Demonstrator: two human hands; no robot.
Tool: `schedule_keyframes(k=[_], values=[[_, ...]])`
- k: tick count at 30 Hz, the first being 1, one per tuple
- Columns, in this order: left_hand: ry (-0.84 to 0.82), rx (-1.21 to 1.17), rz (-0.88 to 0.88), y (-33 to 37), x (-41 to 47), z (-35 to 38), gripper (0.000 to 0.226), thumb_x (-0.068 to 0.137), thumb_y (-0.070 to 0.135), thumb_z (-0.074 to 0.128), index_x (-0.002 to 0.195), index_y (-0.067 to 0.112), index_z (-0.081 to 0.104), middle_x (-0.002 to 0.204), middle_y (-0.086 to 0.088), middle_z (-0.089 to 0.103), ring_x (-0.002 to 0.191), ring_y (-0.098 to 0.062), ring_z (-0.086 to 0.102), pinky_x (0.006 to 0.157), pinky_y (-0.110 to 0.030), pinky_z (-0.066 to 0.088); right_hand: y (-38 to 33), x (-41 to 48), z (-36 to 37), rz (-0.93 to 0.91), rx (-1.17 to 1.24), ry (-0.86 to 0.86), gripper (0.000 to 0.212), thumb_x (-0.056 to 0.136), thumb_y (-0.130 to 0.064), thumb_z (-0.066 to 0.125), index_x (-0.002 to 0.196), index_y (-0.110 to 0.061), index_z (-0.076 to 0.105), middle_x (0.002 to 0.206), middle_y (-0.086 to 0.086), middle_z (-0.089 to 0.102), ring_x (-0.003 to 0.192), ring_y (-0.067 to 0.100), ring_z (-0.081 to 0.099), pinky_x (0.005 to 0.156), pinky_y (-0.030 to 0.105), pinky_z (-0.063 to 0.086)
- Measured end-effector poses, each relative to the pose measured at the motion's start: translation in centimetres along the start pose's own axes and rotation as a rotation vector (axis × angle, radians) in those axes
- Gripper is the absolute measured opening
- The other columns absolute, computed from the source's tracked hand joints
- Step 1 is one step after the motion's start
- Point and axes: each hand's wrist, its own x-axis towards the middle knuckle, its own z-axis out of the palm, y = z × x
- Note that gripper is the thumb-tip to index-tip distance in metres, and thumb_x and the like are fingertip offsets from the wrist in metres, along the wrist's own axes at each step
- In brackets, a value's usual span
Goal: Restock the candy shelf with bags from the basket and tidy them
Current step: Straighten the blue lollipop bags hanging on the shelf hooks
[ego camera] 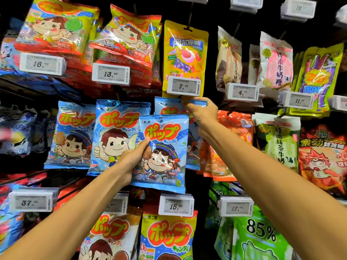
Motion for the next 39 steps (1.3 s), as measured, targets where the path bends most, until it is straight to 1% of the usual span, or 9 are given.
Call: schedule_keyframes(k=[8, 12, 15, 18, 22, 24, 27, 35, 39], values=[[0.001, 0.006, -0.008, -0.2, -0.1, -0.1, 0.050, 0.068, 0.074, 0.065, 0.050, 0.028, 0.073, 0.109, 0.003, 0.066, 0.102, -0.018, 0.055, 0.081, -0.032, 0.038, 0.4, -0.9, 0.1, -0.131, -0.183, 0.179, 0.044, 0.068, -0.007, 0.082, 0.097, -0.020, 0.052, 0.093, -0.001, 0.062, 0.084, 0.020, 0.061, 0.065, 0.033, 0.051], [-0.022, 0.011, 0.009, -0.1, -0.5, 0.0, 0.054, 0.070, 0.074, 0.064, 0.045, 0.026, 0.066, 0.099, -0.001, 0.066, 0.091, -0.022, 0.057, 0.077, -0.032, 0.041, 0.4, -1.5, 0.7, -0.263, -0.290, 0.242, 0.035, 0.069, -0.002, 0.080, 0.086, -0.022, 0.056, 0.107, 0.000, 0.056, 0.095, 0.021, 0.059, 0.065, 0.022, 0.039], [-0.028, 0.017, 0.004, 0.0, -0.9, -0.1, 0.056, 0.072, 0.072, 0.065, 0.045, 0.022, 0.062, 0.085, -0.001, 0.066, 0.076, -0.021, 0.056, 0.064, -0.028, 0.043, 0.9, -1.3, 0.6, -0.221, -0.249, 0.288, 0.025, 0.073, 0.001, 0.079, 0.086, -0.018, 0.068, 0.131, 0.002, 0.053, 0.119, 0.020, 0.051, 0.086, 0.012, 0.034], [0.018, 0.023, 0.008, -0.4, -1.2, -0.1, 0.052, 0.072, 0.070, 0.067, 0.059, 0.020, 0.069, 0.079, 0.002, 0.070, 0.071, -0.019, 0.060, 0.061, -0.029, 0.048, 1.8, -1.9, 0.9, -0.131, -0.214, 0.236, 0.047, 0.075, -0.002, 0.078, 0.067, -0.035, 0.046, 0.131, 0.009, 0.060, 0.123, 0.026, 0.052, 0.104, 0.035, 0.040], [0.056, 0.003, 0.048, -0.9, -1.3, 0.0, 0.052, 0.073, 0.069, 0.066, 0.061, 0.019, 0.067, 0.068, 0.005, 0.070, 0.068, -0.018, 0.063, 0.060, -0.028, 0.046, 2.6, -1.7, 1.3, -0.130, -0.296, 0.199, 0.022, 0.077, -0.001, 0.075, 0.086, -0.020, 0.071, 0.125, 0.009, 0.062, 0.115, 0.023, 0.057, 0.094, 0.019, 0.041], [0.076, -0.024, 0.056, -0.9, -1.4, -0.3, 0.052, 0.072, 0.070, 0.066, 0.069, 0.018, 0.072, 0.072, 0.004, 0.072, 0.069, -0.018, 0.065, 0.058, -0.028, 0.047, 2.7, -1.3, 1.0, -0.150, -0.323, 0.179, 0.022, 0.075, -0.006, 0.076, 0.096, -0.012, 0.077, 0.113, 0.006, 0.067, 0.106, 0.021, 0.062, 0.092, 0.026, 0.049], [0.096, -0.053, 0.070, -0.7, -1.7, -0.8, 0.054, 0.071, 0.070, 0.066, 0.078, 0.017, 0.075, 0.079, 0.006, 0.073, 0.071, -0.013, 0.065, 0.055, -0.026, 0.046, 2.3, -1.6, 0.6, -0.161, -0.290, 0.114, 0.023, 0.071, -0.013, 0.080, 0.093, -0.017, 0.077, 0.091, -0.003, 0.072, 0.094, 0.017, 0.068, 0.081, 0.032, 0.056], [0.061, -0.141, 0.104, 1.3, -2.0, -0.9, 0.045, 0.075, 0.065, 0.066, 0.080, 0.021, 0.070, 0.063, 0.014, 0.068, 0.042, -0.004, 0.059, 0.033, -0.017, 0.040, 0.0, 0.3, 0.8, -0.084, -0.055, 0.000, 0.023, 0.077, 0.005, 0.071, 0.099, 0.000, 0.072, 0.089, 0.011, 0.069, 0.075, 0.019, 0.064, 0.068, 0.029, 0.053], [0.046, -0.169, 0.081, 1.3, -1.7, -0.7, 0.046, 0.073, 0.067, 0.068, 0.077, 0.021, 0.072, 0.072, 0.010, 0.066, 0.054, -0.013, 0.056, 0.034, -0.018, 0.040, 0.2, 0.8, 0.8, -0.053, 0.006, -0.010, 0.026, 0.077, 0.012, 0.066, 0.099, -0.001, 0.071, 0.083, 0.008, 0.069, 0.072, 0.015, 0.063, 0.067, 0.026, 0.054]])
